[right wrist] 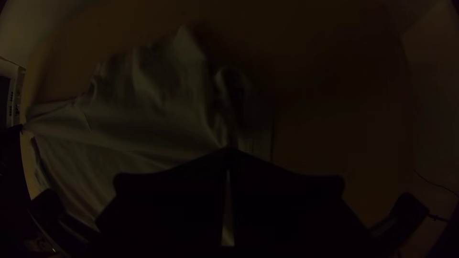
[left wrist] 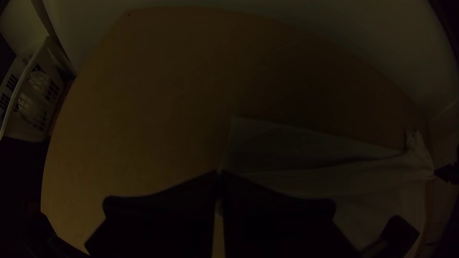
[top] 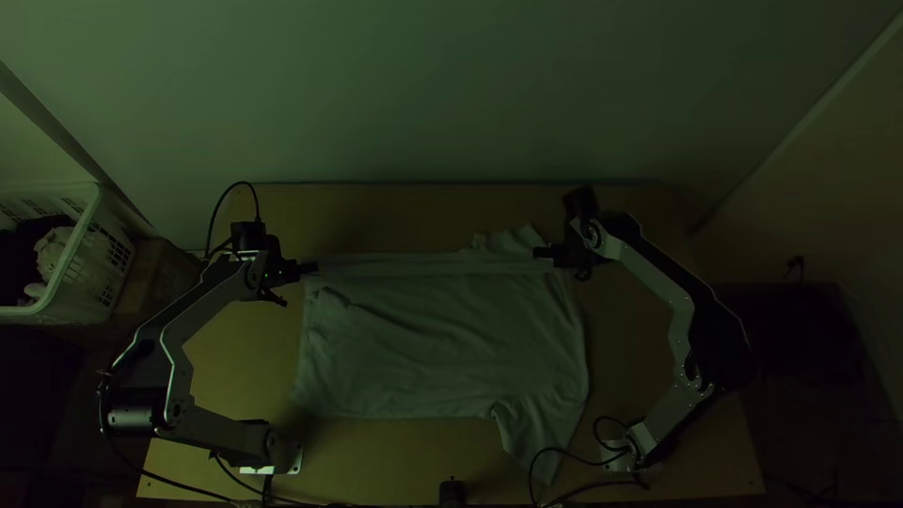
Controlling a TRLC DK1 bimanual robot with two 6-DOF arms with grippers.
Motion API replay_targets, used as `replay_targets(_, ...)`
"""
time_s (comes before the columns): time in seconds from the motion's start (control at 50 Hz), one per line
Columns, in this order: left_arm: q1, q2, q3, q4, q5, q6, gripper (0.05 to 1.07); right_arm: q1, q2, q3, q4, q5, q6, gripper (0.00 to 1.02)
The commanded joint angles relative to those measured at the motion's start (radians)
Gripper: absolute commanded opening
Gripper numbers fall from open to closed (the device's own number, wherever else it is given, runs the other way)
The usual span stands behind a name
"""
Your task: Fold the t-shirt
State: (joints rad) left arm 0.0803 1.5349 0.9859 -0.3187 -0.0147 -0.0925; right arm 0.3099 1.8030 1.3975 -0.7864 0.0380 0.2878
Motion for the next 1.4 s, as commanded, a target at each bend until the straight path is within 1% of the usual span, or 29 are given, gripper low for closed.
replay_targets(0.0,0.013,-0.028,-0.044,0.018,-0.002,0.019,0.08,0.014,-0.051,-0.065,0.003,0.019,0.019,0.02)
replay_targets(0.22,0.016,-0.024,-0.081,0.067,-0.001,0.028,0.08,0.026,-0.076,-0.157,0.009,0.026,0.014,0.02)
replay_targets(0.34,0.016,-0.005,-0.087,0.086,-0.001,0.027,0.08,0.026,-0.068,-0.201,0.036,0.026,0.011,0.02)
replay_targets(0.54,0.019,0.016,-0.104,0.105,0.009,0.013,0.09,0.024,-0.057,-0.224,0.053,0.026,0.013,0.03)
replay_targets(0.56,0.019,0.014,-0.108,0.11,0.018,0.013,0.11,0.024,-0.057,-0.226,0.053,0.026,0.013,0.07)
replay_targets(0.58,0.019,0.01,-0.115,0.113,0.019,0.013,0.16,0.024,-0.057,-0.226,0.053,0.026,0.014,0.13)
replay_targets(0.6,0.019,0.005,-0.118,0.115,0.019,0.013,0.24,0.023,-0.059,-0.226,0.053,0.026,0.014,0.2)
replay_targets(0.66,0.019,-0.002,-0.125,0.109,0.044,0.019,0.55,0.021,-0.07,-0.226,0.053,0.026,0.016,0.43)
replay_targets(0.68,0.019,-0.002,-0.124,0.102,0.064,0.019,0.67,0.021,-0.076,-0.226,0.052,0.026,0.016,0.49)
replay_targets(0.7,0.024,0.001,-0.118,0.092,0.084,0.019,0.79,0.02,-0.082,-0.226,0.052,0.026,0.016,0.52)
replay_targets(0.72,0.03,0.002,-0.107,0.069,0.102,0.019,0.88,0.02,-0.09,-0.223,0.05,0.028,0.016,0.54)
replay_targets(0.74,0.035,0.004,-0.096,0.047,0.116,0.02,0.93,0.02,-0.099,-0.221,0.05,0.028,0.016,0.56)
replay_targets(0.82,0.038,-0.027,-0.082,0.018,0.127,0.022,0.95,0.017,-0.149,-0.216,0.049,0.026,0.017,0.66)
replay_targets(0.86,0.038,-0.055,-0.081,0.013,0.131,0.022,0.96,0.015,-0.177,-0.212,0.044,0.026,0.017,0.68)
replay_targets(0.94,0.038,-0.116,-0.075,-0.019,0.157,0.031,1.01,0.015,-0.232,-0.209,0.041,0.026,0.017,0.68)
replay_targets(1.08,0.036,-0.199,-0.041,-0.141,0.18,0.065,1.01,0.015,-0.333,-0.223,0.022,0.026,0.028,0.68)
replay_targets(1.14,0.035,-0.245,-0.033,-0.187,0.18,0.097,1.01,0.015,-0.375,-0.224,0.001,0.026,0.033,0.68)
replay_targets(1.38,0.038,-0.369,-0.009,-0.398,0.182,0.197,1.01,0.015,-0.449,-0.199,-0.159,0.026,0.03,0.69)
